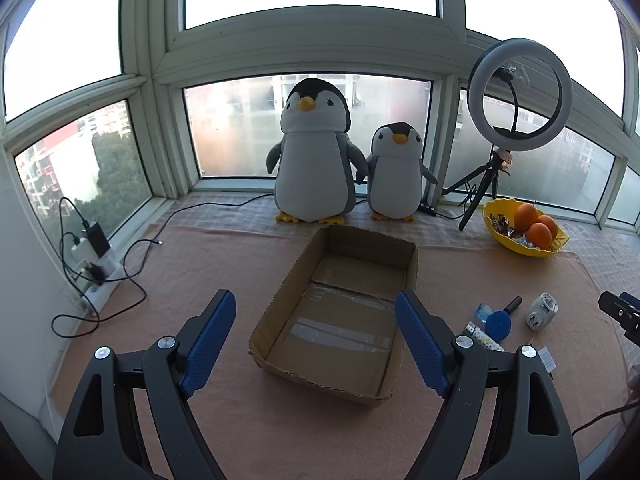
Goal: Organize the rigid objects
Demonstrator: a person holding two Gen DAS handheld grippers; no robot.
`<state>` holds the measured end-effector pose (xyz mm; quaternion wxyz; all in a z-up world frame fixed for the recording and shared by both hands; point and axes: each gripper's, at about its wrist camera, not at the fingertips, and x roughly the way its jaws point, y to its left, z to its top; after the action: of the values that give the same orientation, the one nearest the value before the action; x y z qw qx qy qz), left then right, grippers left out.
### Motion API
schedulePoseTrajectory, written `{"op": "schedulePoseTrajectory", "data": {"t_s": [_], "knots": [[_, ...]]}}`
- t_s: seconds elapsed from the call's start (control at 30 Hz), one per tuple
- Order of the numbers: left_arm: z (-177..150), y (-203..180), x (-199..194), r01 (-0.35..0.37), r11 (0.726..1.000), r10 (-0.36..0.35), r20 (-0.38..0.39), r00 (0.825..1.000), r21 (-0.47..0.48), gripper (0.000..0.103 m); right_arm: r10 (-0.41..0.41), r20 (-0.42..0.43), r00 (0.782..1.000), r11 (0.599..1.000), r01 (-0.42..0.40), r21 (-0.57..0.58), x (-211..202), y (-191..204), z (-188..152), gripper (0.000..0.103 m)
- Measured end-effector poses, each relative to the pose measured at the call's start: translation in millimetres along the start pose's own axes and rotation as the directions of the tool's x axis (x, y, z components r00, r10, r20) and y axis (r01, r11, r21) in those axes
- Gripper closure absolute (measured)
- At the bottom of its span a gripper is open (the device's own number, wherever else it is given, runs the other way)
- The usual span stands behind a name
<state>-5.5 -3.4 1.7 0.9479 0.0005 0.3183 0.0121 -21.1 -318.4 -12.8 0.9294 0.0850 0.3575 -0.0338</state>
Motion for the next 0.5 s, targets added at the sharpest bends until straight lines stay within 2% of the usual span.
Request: {"op": "schedulePoseTrajectory", "data": {"t_s": [0.5], "knots": [[0.2,0.2,0.9,-0.001,1.0,0.001,-0.003,1.0,-0.001,0.021,0.007,-0.013,1.0,1.0,-0.007,0.007,4.4,1.6,-2.3,0.032]]}}
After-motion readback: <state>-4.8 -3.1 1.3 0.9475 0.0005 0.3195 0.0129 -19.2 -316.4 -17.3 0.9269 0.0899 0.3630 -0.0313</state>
